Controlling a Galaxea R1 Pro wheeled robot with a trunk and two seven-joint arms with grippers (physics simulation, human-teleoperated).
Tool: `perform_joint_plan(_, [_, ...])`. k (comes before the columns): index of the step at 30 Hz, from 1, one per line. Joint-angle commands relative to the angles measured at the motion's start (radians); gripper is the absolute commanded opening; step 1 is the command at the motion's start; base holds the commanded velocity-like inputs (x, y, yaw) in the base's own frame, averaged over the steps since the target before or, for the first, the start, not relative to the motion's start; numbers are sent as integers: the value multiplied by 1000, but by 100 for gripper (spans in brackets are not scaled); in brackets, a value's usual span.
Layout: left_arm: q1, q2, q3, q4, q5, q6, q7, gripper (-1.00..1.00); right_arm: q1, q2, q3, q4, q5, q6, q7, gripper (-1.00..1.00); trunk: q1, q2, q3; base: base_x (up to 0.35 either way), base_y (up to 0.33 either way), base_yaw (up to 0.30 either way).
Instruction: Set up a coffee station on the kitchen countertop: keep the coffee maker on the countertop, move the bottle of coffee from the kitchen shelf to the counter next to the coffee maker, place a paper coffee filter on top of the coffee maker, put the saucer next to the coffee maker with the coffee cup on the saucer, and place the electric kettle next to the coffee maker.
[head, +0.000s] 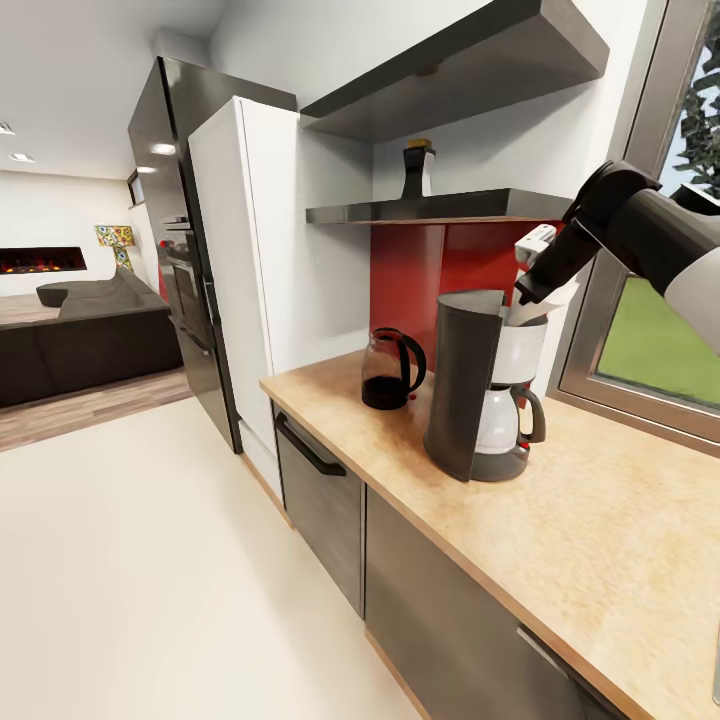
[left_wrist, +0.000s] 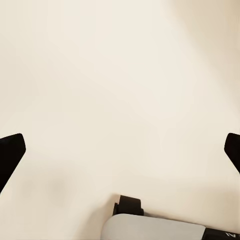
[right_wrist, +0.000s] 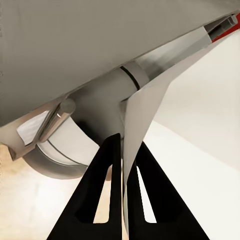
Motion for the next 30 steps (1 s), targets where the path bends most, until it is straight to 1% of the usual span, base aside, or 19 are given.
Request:
perform_joint_plan(1, [0, 0, 1, -1, 1, -1, 0, 100, -1, -1, 3, -2, 8, 4, 10, -100, 0, -1, -1, 0, 0, 0])
perform_joint_plan(6, [0, 0, 1, -1, 1, -1, 0, 100, -1, -1, 3, -2, 9, 4, 40, -100, 0, -1, -1, 0, 0, 0])
perform_joint_plan(19, [0, 0, 1, -2, 1, -1, 0, 100, -1, -1, 4, -2, 10, 4, 45, -100, 0, -1, -1, 0, 0, 0])
perform_joint_plan(20, [0, 0, 1, -2, 1, -1, 0, 100, -1, -1, 4, -2, 10, 4, 45, 100, 0, -1, -1, 0, 0, 0])
perform_joint_plan(30, [0, 0, 1, -2, 1, -1, 0, 100, -1, -1, 4, -2, 10, 4, 45, 100, 0, -1, -1, 0, 0, 0])
